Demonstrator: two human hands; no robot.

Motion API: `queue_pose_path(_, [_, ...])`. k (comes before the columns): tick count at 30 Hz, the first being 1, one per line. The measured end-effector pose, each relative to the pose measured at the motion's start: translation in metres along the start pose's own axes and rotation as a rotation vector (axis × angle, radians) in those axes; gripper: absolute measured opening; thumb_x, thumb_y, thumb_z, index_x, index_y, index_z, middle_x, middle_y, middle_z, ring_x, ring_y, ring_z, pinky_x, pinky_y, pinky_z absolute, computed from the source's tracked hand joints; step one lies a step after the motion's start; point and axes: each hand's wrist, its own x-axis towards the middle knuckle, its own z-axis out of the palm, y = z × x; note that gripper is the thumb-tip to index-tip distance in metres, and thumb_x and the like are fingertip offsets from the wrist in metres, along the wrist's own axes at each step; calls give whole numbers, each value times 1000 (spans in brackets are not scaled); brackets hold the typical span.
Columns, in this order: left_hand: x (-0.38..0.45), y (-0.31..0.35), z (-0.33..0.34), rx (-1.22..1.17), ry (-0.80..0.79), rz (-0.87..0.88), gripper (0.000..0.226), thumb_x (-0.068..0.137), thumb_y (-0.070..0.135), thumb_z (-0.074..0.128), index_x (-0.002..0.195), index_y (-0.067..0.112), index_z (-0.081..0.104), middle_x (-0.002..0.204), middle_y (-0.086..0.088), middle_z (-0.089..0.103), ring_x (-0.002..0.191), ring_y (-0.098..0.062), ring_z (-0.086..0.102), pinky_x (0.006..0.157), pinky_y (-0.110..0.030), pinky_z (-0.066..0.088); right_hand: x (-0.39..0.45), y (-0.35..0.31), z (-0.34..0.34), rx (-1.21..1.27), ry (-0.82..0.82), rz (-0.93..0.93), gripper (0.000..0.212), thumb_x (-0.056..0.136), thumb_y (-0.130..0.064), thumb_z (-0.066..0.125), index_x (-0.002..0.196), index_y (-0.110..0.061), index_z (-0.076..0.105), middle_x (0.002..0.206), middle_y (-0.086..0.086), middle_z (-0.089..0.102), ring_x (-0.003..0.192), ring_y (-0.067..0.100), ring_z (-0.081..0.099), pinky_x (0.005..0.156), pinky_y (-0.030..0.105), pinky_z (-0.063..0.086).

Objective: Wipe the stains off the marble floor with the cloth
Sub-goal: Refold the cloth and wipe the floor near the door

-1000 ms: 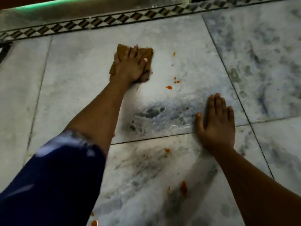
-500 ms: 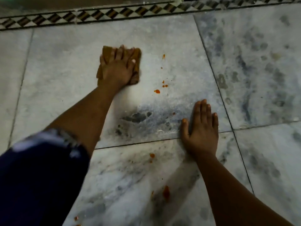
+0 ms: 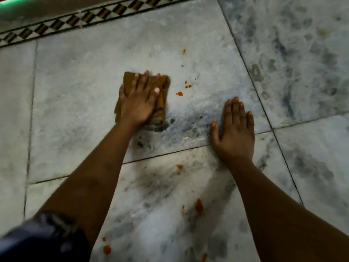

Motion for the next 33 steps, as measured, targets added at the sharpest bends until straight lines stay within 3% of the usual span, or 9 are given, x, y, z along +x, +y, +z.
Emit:
queue_pose_path(3, [80,5,-10,-217,-26,-68,46,100,46,15,146,42,13,158,10,9,146,-15,2,116,-49,-4,-1,1,3,8,19,3,74,88,-48,20,148,-6,18,156,13,16,144,25,14,117,39,5])
queue_pose_path(7, [126,54,-19,-303,-112,-76,46,100,46,15,146,40,15,158,7,5,146,-19,0,116,-46,-7,-4,1,6,6,31,1,75,87,-49,19,149,-7,18,156,13,16,144,24,14,117,38,4])
queue_pose_path(13, [62,64,-14,-140,-261,303,43,102,41,18,145,43,12,158,13,2,145,-9,-4,113,-41,-7,-2,0,4,8,26,-2,75,86,-49,18,149,-6,18,156,13,15,145,24,12,117,39,4])
queue_pose_path(17, [-7,47,6,124,-168,435,62,85,69,9,142,49,-5,157,13,-5,145,-14,-6,113,-49,-4,-2,1,3,13,24,-1,75,87,-49,17,149,-7,16,157,13,13,145,24,10,117,38,2])
queue_pose_path(21, [30,54,10,145,-25,348,60,89,63,16,145,45,7,158,8,7,146,-19,4,112,-53,3,-2,0,5,34,38,-5,74,87,-48,19,149,-6,16,156,13,14,145,24,11,117,37,1])
queue_pose_path(24, [84,66,1,82,-77,237,54,96,57,21,145,46,5,159,7,3,146,-20,-1,113,-55,-1,-2,-1,5,33,41,-11,75,87,-48,19,149,-7,16,156,13,14,145,23,11,117,37,1])
queue_pose_path(27, [80,81,5,95,-80,226,54,96,55,18,147,41,5,159,6,1,146,-20,-3,112,-54,-5,-2,0,4,35,50,-2,75,87,-48,19,148,-6,18,156,13,16,145,24,13,117,38,2])
queue_pose_path(31, [-8,40,13,185,-32,581,62,89,60,9,147,38,10,157,6,7,144,-18,3,113,-47,1,-2,-2,3,41,33,-6,75,87,-48,18,149,-6,18,156,13,15,145,24,12,117,39,4])
queue_pose_path(33, [-25,4,8,174,-48,669,59,91,61,11,146,38,15,155,8,10,142,-15,6,112,-45,5,-2,-1,3,37,24,3,74,87,-48,19,149,-6,17,156,13,14,145,23,11,117,39,4])
